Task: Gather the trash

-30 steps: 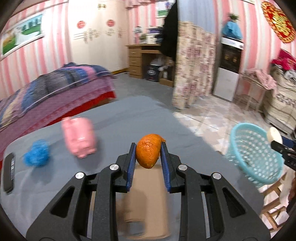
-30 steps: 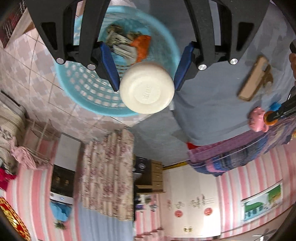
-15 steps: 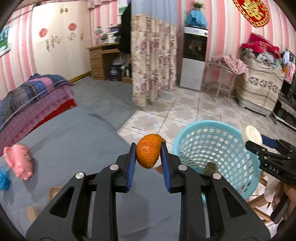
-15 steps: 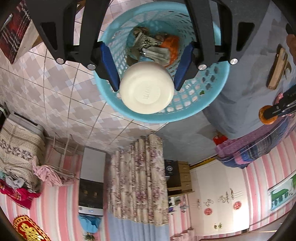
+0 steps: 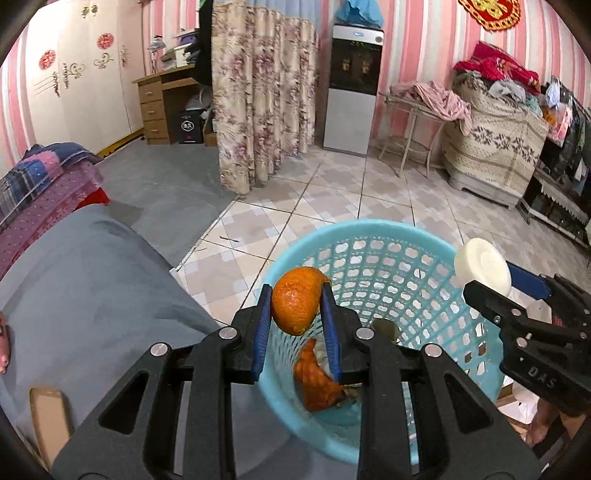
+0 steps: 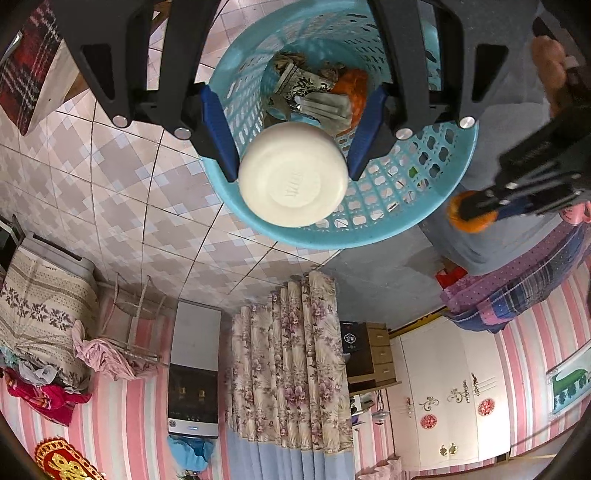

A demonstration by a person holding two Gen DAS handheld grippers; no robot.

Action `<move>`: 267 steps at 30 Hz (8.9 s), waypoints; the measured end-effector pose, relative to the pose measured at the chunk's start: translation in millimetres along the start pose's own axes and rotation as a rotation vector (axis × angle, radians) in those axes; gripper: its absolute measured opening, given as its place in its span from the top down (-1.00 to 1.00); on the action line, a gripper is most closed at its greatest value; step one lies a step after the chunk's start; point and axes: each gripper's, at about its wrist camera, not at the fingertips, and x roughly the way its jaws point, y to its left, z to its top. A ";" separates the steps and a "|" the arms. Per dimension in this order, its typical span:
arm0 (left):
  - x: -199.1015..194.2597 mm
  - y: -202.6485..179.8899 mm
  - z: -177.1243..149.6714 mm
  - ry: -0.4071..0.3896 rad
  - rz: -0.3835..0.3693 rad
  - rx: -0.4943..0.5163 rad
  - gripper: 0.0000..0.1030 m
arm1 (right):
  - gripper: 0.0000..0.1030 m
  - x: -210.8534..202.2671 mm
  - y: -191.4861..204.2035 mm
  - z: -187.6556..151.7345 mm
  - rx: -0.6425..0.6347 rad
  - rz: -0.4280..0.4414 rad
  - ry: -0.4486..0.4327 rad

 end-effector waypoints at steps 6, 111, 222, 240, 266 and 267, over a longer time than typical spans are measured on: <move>15.4 -6.5 1.1 0.031 -0.002 0.028 0.05 | -0.17 2.6 -0.6 -0.7 0.015 -0.007 0.008; -291.0 411.2 -279.8 -0.008 0.689 -0.625 -0.89 | -0.82 -54.8 402.2 -88.6 -0.602 0.534 0.087; -123.0 107.0 -51.4 -0.133 0.242 -0.146 0.36 | 0.11 -33.1 48.2 -5.8 -0.078 0.042 -0.051; -102.1 68.7 -41.3 -0.129 0.185 -0.089 0.36 | 0.11 -25.0 5.7 -3.2 -0.009 -0.006 -0.046; -16.1 -13.3 -16.6 -0.046 0.033 0.060 0.27 | 0.11 -15.3 -14.0 -3.2 0.074 -0.055 -0.033; -13.3 -13.8 -14.4 -0.040 0.025 0.060 0.09 | 0.11 -14.5 -13.6 -3.5 0.072 -0.055 -0.031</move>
